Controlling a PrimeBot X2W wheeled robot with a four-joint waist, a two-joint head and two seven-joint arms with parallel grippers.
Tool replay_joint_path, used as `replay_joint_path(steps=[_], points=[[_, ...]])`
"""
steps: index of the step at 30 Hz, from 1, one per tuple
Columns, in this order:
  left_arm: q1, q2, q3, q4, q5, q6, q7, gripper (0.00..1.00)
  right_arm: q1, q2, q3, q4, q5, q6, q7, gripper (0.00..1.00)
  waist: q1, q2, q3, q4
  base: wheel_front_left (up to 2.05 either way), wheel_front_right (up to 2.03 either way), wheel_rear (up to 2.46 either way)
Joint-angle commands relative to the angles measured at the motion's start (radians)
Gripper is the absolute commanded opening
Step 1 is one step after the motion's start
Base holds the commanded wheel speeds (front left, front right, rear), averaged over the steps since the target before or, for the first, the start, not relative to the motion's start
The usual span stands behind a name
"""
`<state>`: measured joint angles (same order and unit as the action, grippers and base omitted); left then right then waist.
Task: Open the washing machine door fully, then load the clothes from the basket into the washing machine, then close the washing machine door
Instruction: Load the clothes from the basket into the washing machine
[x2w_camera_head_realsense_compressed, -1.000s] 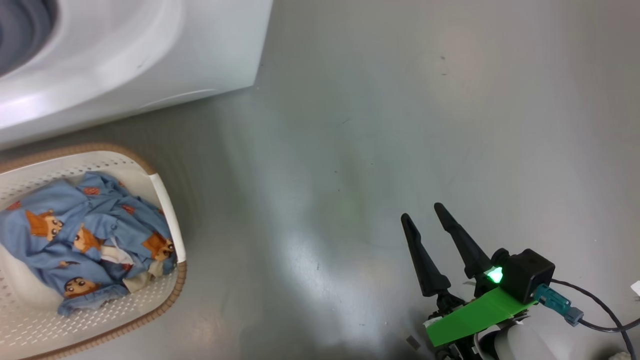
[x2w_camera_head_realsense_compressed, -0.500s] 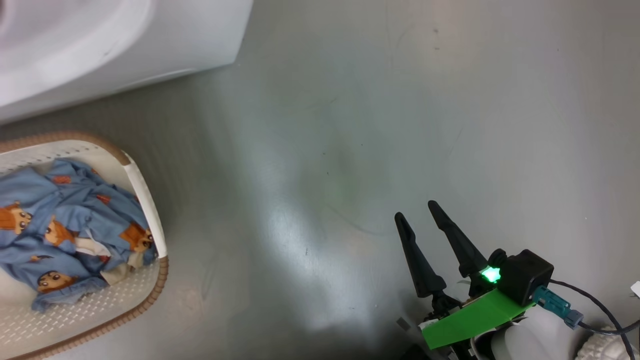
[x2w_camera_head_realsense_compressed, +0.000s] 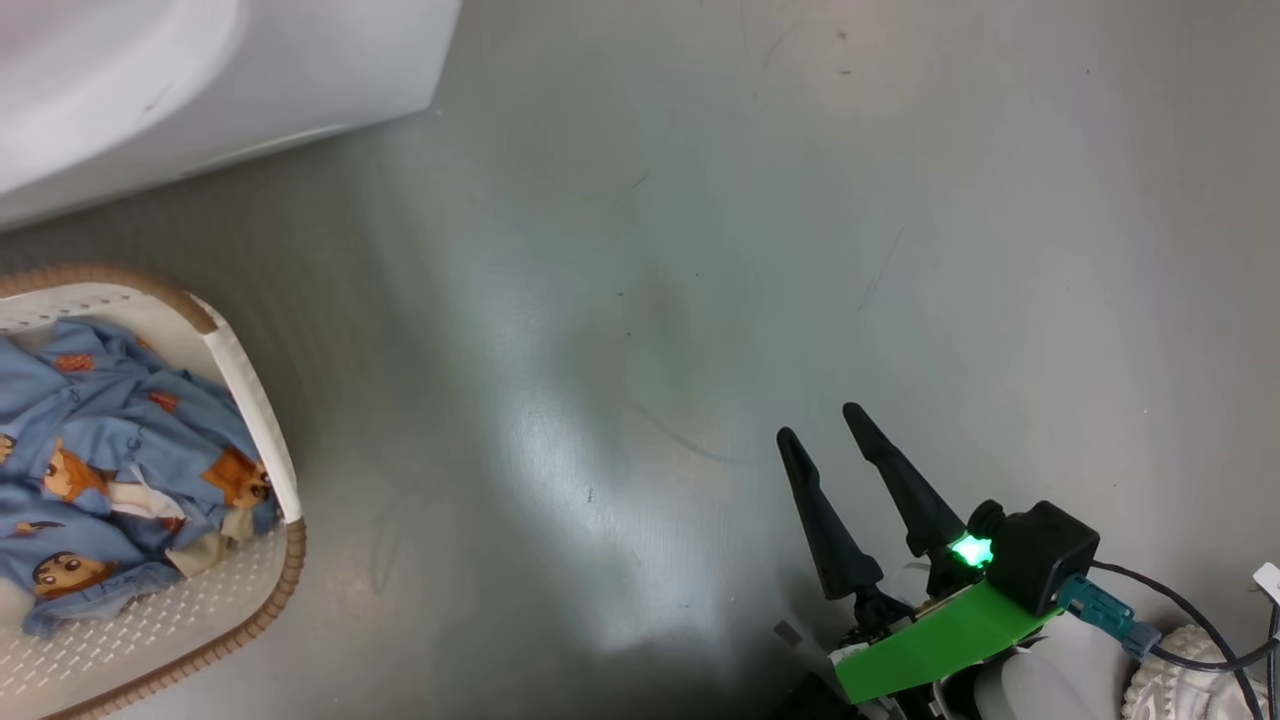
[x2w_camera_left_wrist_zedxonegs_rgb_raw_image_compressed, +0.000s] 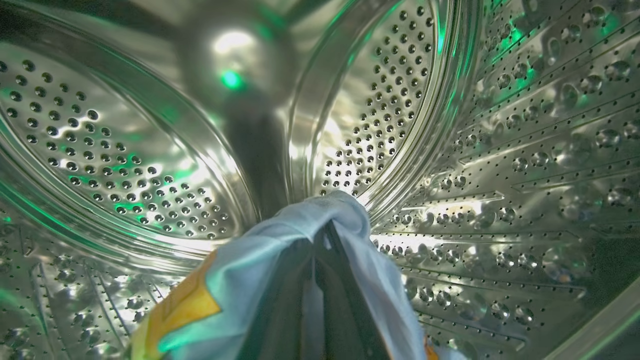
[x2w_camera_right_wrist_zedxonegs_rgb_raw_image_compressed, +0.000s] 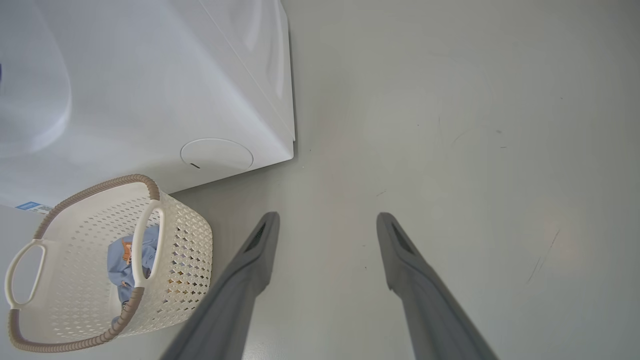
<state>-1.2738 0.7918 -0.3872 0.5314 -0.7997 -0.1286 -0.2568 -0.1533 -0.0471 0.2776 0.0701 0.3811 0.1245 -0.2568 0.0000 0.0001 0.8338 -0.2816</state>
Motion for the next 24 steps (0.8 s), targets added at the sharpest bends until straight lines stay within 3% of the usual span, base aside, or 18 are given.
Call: replay_joint_path(steps=[1, 2, 3, 14, 24], points=[[0.019, 0.063, 0.014, -0.004, -0.006, -0.002, -0.005, 0.25, 0.04, -0.003, 0.02, -0.014, 0.01, 0.006, -0.005, 1.0, 0.0, -0.0001, -0.003, 0.004, 0.0, 0.0, 0.0], [0.025, 0.06, 0.005, 0.007, -0.021, -0.002, -0.004, 0.85, 0.038, -0.003, 0.019, -0.013, 0.01, 0.006, -0.005, 1.0, 0.0, -0.0001, -0.007, 0.005, 0.0, 0.0, 0.0], [0.029, 0.058, -0.002, 0.017, -0.032, -0.002, -0.004, 1.0, 0.037, -0.003, 0.017, -0.012, 0.01, 0.006, -0.005, 1.0, 0.0, -0.0001, -0.014, 0.008, 0.0, 0.0, 0.0], [0.073, 0.044, -0.056, 0.007, -0.047, -0.002, -0.005, 1.0, 0.015, -0.003, -0.017, 0.001, 0.004, 0.006, -0.005, 1.0, 0.0, -0.0001, -0.055, 0.051, 0.0, 0.0, 0.0], [0.2, -0.042, 0.017, -0.05, -0.028, -0.002, -0.005, 1.0, -0.016, -0.003, -0.059, 0.039, -0.016, 0.006, -0.005, 1.0, 0.0, -0.0001, -0.132, 0.112, 0.0, 0.0, 0.0]])
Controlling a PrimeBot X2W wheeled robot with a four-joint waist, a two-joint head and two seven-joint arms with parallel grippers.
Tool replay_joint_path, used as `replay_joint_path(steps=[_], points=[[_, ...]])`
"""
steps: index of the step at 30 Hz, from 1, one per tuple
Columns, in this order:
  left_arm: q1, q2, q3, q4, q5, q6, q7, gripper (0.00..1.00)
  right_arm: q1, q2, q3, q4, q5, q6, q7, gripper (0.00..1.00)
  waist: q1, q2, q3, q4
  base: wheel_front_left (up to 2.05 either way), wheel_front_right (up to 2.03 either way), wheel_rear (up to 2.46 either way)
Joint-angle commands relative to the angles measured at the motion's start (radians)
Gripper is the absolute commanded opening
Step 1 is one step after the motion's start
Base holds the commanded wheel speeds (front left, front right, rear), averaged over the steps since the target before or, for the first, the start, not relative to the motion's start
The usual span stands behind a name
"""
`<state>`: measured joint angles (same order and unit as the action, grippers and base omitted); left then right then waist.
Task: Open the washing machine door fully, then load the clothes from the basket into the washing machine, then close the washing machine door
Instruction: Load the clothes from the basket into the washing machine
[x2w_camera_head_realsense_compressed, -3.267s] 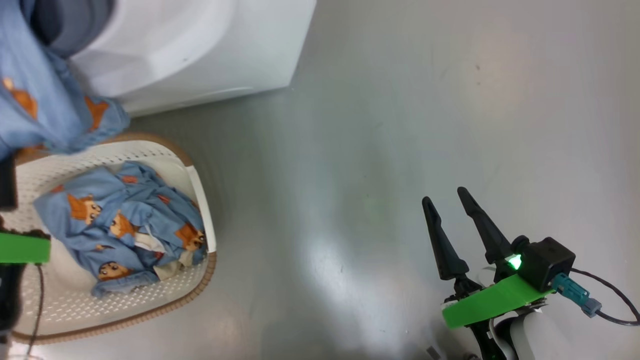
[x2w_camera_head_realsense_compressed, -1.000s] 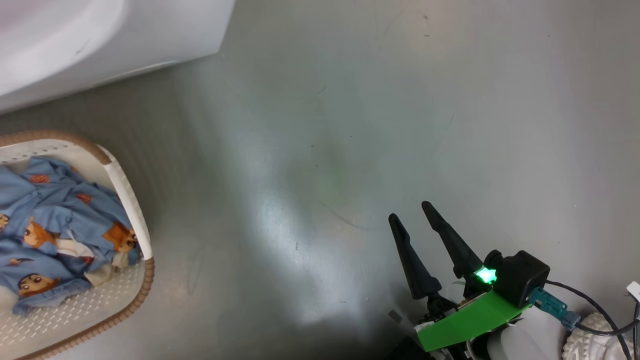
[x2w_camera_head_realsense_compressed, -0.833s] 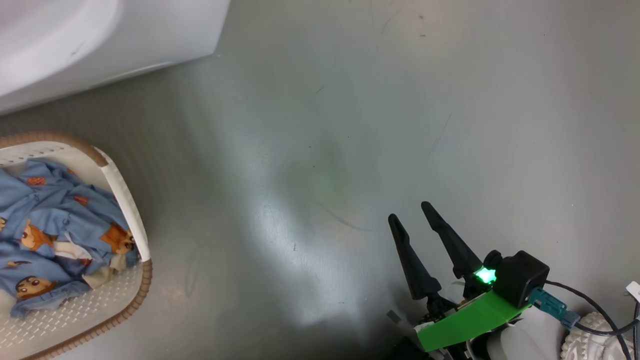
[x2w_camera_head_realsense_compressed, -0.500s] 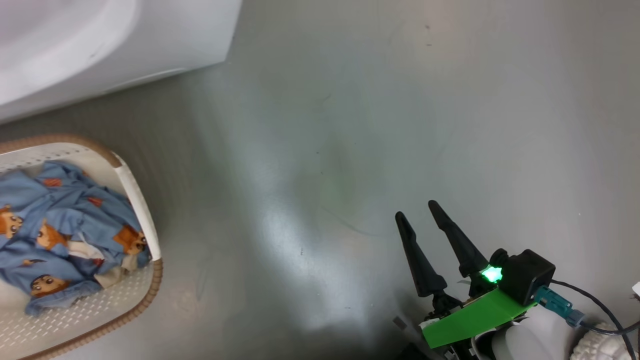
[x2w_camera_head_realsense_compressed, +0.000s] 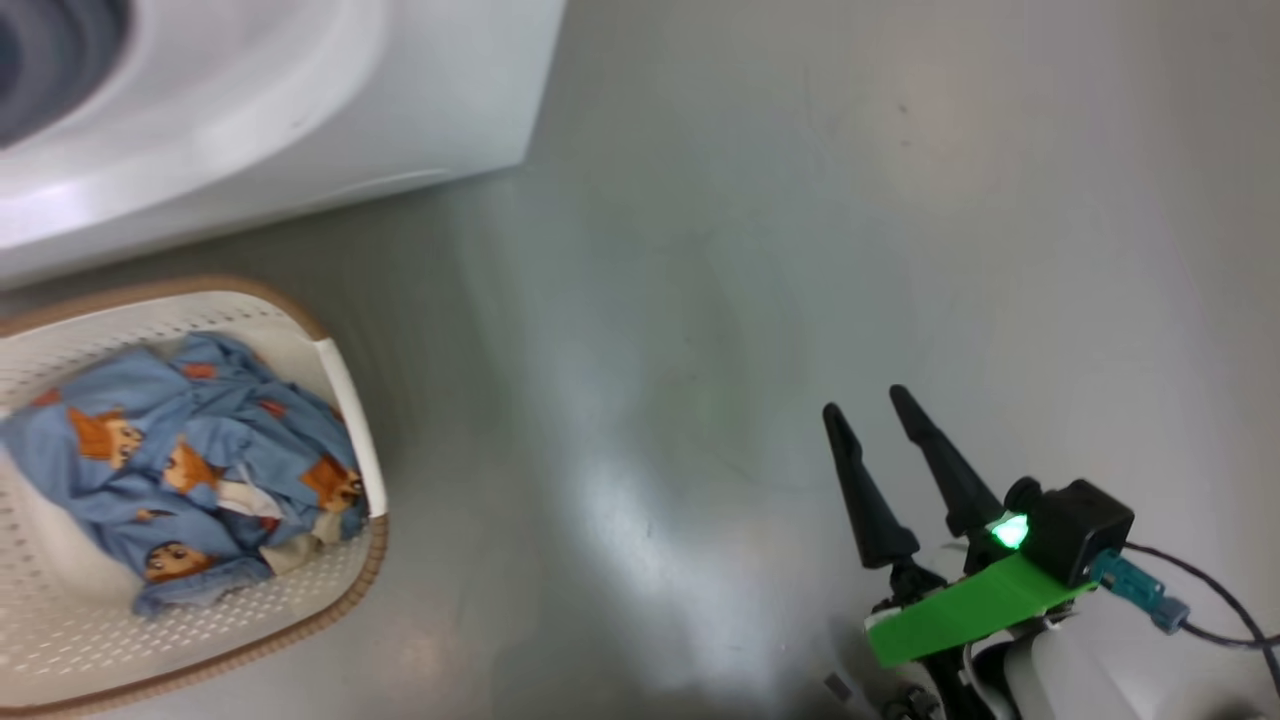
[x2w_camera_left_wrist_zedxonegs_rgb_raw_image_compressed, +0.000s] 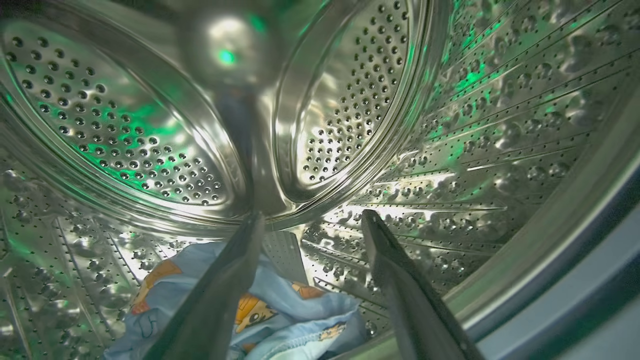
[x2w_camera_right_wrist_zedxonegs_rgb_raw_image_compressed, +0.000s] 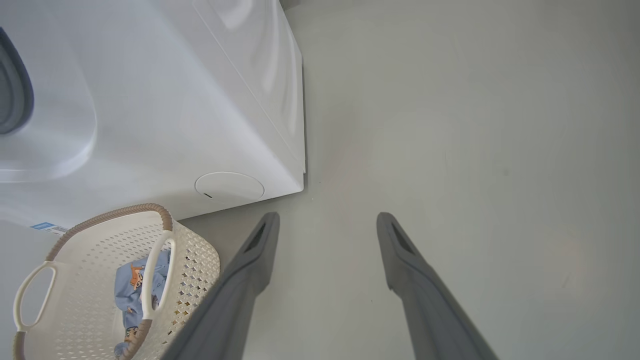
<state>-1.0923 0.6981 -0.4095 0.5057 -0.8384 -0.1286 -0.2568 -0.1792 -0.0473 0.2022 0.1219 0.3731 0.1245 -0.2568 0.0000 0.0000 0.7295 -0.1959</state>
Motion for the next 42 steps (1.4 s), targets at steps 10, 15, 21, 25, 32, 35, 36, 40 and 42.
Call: replay_joint_path(steps=[10, 15, 21, 25, 32, 35, 36, 40, 42], points=[[0.197, -0.051, 0.129, -0.123, 0.07, -0.002, -0.005, 1.0, -0.004, -0.003, -0.014, 0.049, -0.021, 0.006, -0.005, 1.0, 0.0, 0.0, -0.144, 0.085, 0.0, 0.0, 0.0], [0.291, -0.104, 0.16, -0.173, 0.097, -0.002, -0.005, 1.0, -0.001, -0.003, -0.035, 0.073, -0.03, 0.006, -0.005, 1.0, 0.0, 0.0, -0.213, 0.108, 0.0, 0.0, 0.0], [0.437, -0.167, 0.218, -0.24, 0.151, -0.002, -0.005, 1.0, 0.013, -0.003, -0.058, 0.09, -0.058, 0.006, -0.005, 1.0, 0.0, 0.0, -0.31, 0.128, 0.0, 0.0, 0.0], [0.536, -0.214, 0.267, -0.274, 0.182, -0.002, -0.005, 1.0, 0.024, -0.003, -0.071, 0.096, -0.077, 0.006, -0.005, 1.0, 0.0, 0.0, -0.373, 0.143, 0.0, 0.0, 0.0], [0.717, -0.289, 0.331, -0.348, 0.276, -0.002, -0.005, 1.0, 0.053, -0.003, -0.087, 0.096, -0.099, 0.006, -0.005, 1.0, 0.0, 0.0, -0.479, 0.166, 0.0, 0.0, 0.0], [0.763, -0.315, 0.355, -0.362, 0.294, -0.002, -0.005, 1.0, 0.062, -0.003, -0.094, 0.096, -0.103, 0.006, -0.005, 1.0, 0.0, 0.0, -0.505, 0.173, 0.0, 0.0, 0.0], [0.783, -0.329, 0.368, -0.368, 0.304, -0.002, -0.005, 1.0, 0.066, -0.003, -0.097, 0.096, -0.108, 0.006, -0.005, 1.0, 0.0, 0.0, -0.519, 0.175, 0.0, 0.0, 0.0], [0.876, -0.385, 0.42, -0.392, 0.362, -0.002, -0.005, 1.0, 0.089, -0.003, -0.111, 0.094, -0.119, 0.006, -0.005, 1.0, 0.0, 0.0, -0.575, 0.19, 0.0, 0.0, 0.0], [0.912, -0.407, 0.448, -0.396, 0.387, -0.002, -0.005, 1.0, 0.096, -0.003, -0.113, 0.095, -0.11, 0.006, -0.005, 1.0, 0.0, 0.0, -0.596, 0.194, 0.0, 0.0, 0.0]])
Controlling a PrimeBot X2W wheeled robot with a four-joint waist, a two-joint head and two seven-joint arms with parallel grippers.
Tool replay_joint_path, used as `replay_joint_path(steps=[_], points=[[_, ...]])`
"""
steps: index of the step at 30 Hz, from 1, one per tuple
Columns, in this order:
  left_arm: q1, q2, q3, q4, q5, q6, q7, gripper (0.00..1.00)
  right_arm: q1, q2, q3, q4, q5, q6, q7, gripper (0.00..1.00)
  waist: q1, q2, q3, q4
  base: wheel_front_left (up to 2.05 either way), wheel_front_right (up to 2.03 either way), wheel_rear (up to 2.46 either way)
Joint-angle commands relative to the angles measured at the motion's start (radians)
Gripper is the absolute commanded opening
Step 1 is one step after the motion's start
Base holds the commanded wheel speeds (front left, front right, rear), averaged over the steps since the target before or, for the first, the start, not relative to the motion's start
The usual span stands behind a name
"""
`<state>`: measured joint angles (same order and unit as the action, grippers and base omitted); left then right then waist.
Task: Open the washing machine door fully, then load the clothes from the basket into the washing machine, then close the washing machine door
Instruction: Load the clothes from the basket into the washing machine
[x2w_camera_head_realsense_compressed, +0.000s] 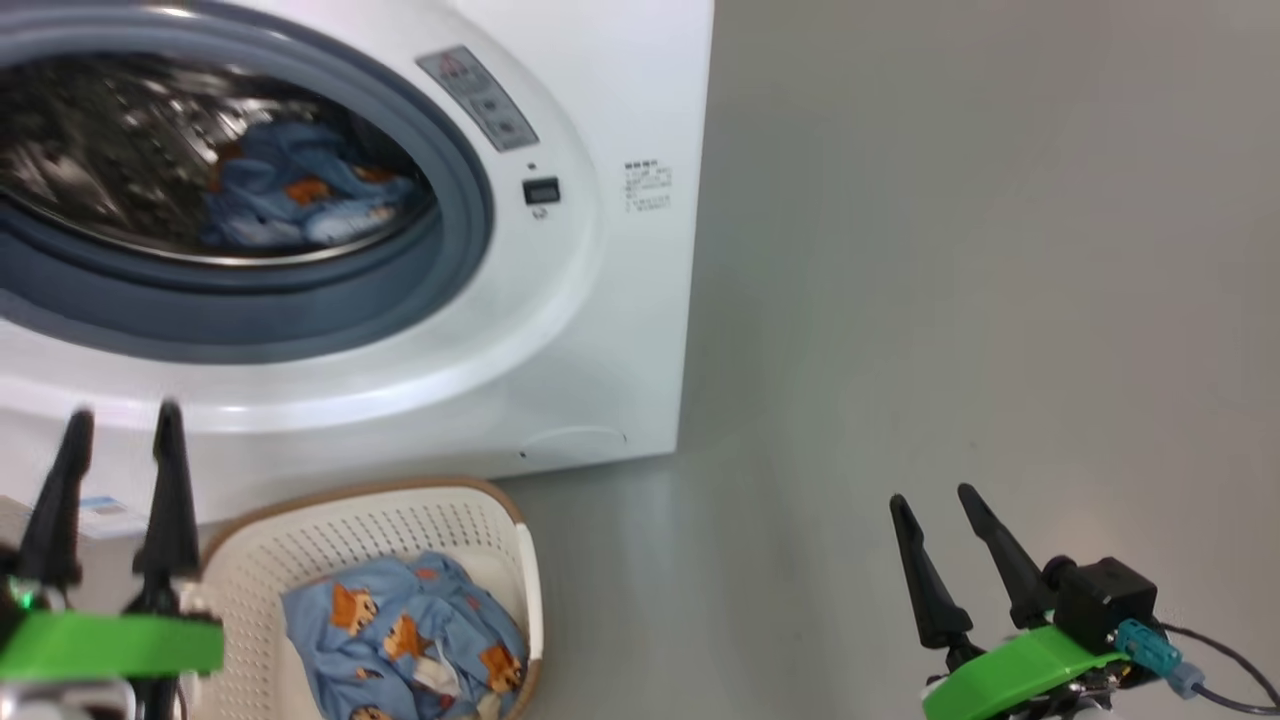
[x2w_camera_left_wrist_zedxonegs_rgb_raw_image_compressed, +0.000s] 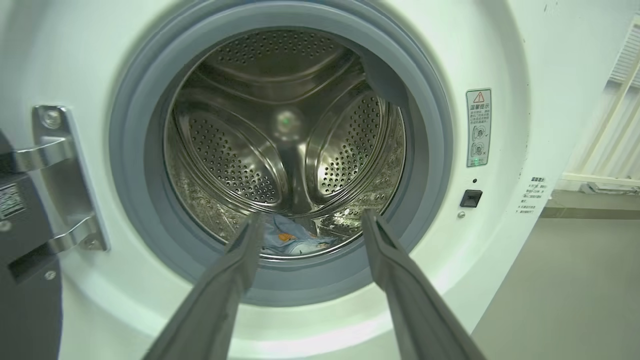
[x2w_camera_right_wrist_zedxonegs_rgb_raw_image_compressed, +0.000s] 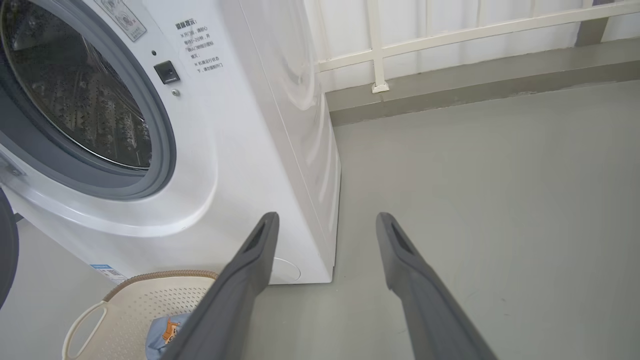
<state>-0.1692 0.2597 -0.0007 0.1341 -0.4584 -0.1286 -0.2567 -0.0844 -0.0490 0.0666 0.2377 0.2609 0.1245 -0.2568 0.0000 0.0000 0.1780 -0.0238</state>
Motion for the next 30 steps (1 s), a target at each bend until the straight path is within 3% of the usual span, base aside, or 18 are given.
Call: replay_joint_path(steps=[1, 17, 30], points=[[0.007, 0.022, 0.053, -0.029, 0.023, -0.002, -0.005, 1.0, 0.004, -0.001, 0.02, -0.021, -0.006, 0.006, -0.005, 1.0, 0.0, 0.0, -0.054, 0.023, 0.0, 0.0, 0.0], [0.283, -0.116, 0.207, -0.048, 0.186, 0.002, -0.005, 1.0, 0.04, -0.001, 0.004, -0.019, -0.06, 0.006, -0.005, 1.0, 0.0, 0.0, -0.164, 0.022, 0.0, 0.0, 0.0], [0.389, -0.184, 0.242, -0.077, 0.209, -0.001, -0.005, 1.0, 0.069, -0.001, -0.003, -0.059, -0.12, 0.006, -0.005, 1.0, 0.0, 0.0, -0.2, 0.017, 0.0, 0.0, 0.0]])
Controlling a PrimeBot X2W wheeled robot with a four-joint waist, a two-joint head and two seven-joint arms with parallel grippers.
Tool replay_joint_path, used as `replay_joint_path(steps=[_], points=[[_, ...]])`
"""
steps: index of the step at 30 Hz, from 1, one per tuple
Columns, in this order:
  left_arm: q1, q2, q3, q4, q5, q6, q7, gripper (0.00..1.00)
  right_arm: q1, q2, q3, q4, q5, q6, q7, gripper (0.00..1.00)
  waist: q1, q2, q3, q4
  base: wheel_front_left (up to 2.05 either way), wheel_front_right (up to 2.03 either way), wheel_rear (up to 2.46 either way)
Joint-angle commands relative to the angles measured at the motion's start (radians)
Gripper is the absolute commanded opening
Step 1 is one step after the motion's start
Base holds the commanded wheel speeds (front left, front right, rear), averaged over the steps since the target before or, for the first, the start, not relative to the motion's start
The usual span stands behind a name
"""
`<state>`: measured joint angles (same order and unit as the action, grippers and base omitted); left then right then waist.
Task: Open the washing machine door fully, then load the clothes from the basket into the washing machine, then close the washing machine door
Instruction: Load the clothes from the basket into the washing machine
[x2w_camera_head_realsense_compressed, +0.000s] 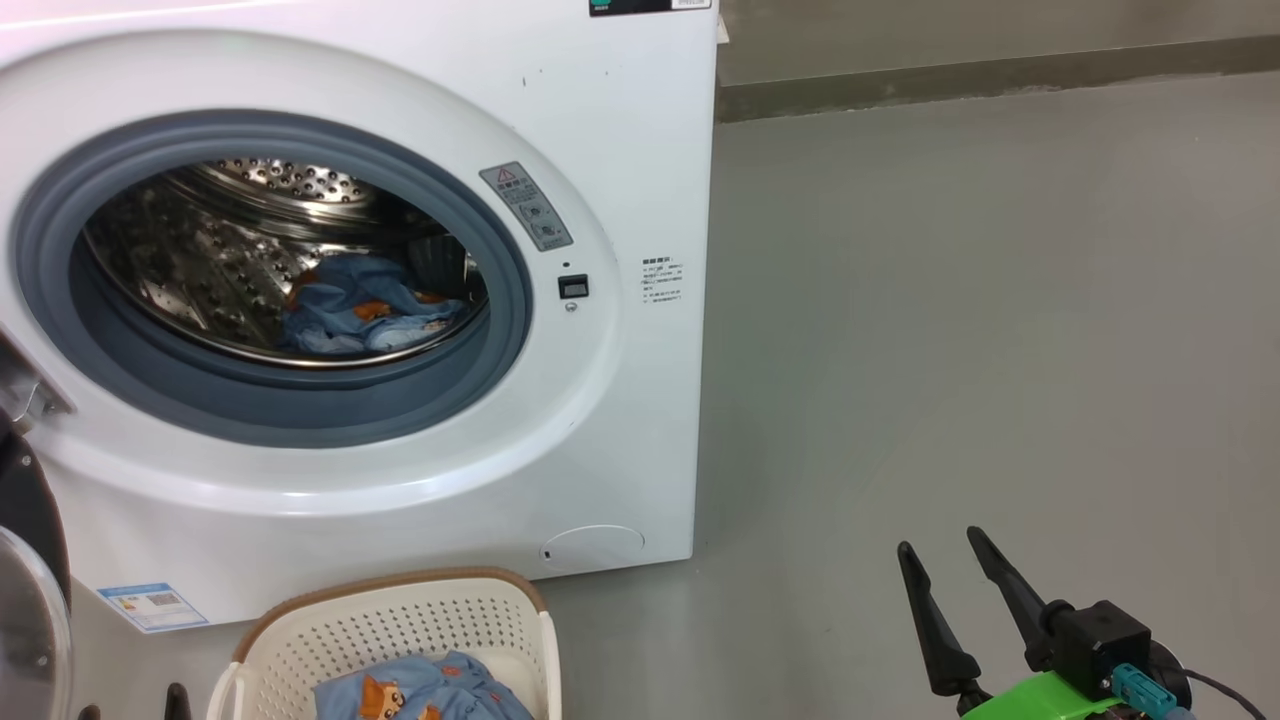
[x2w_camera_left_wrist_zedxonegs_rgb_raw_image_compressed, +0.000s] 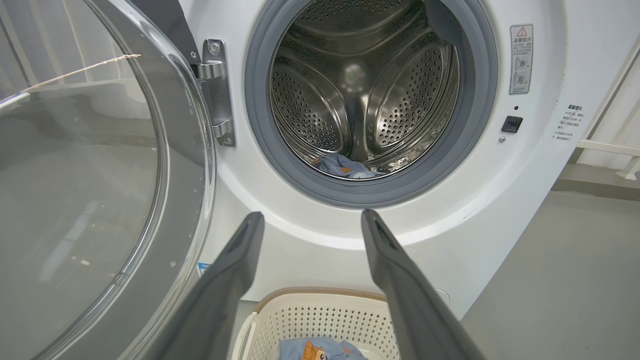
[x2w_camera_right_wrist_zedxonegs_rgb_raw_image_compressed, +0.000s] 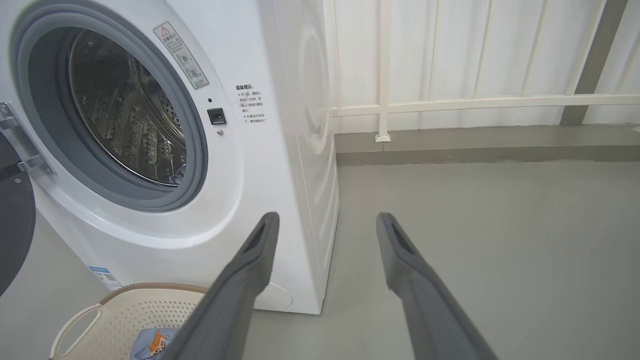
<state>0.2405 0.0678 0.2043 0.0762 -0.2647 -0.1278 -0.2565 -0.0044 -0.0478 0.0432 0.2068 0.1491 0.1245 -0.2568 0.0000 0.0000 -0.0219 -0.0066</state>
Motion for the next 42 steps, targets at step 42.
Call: replay_joint_path(steps=[42], points=[[-0.101, 0.208, -0.198, 0.128, -0.258, -0.003, -0.005, 1.0, -0.022, -0.002, 0.039, -0.162, -0.022, 0.006, -0.005, 1.0, 0.0, 0.0, 0.376, -0.033, 0.0, 0.0, 0.0]])
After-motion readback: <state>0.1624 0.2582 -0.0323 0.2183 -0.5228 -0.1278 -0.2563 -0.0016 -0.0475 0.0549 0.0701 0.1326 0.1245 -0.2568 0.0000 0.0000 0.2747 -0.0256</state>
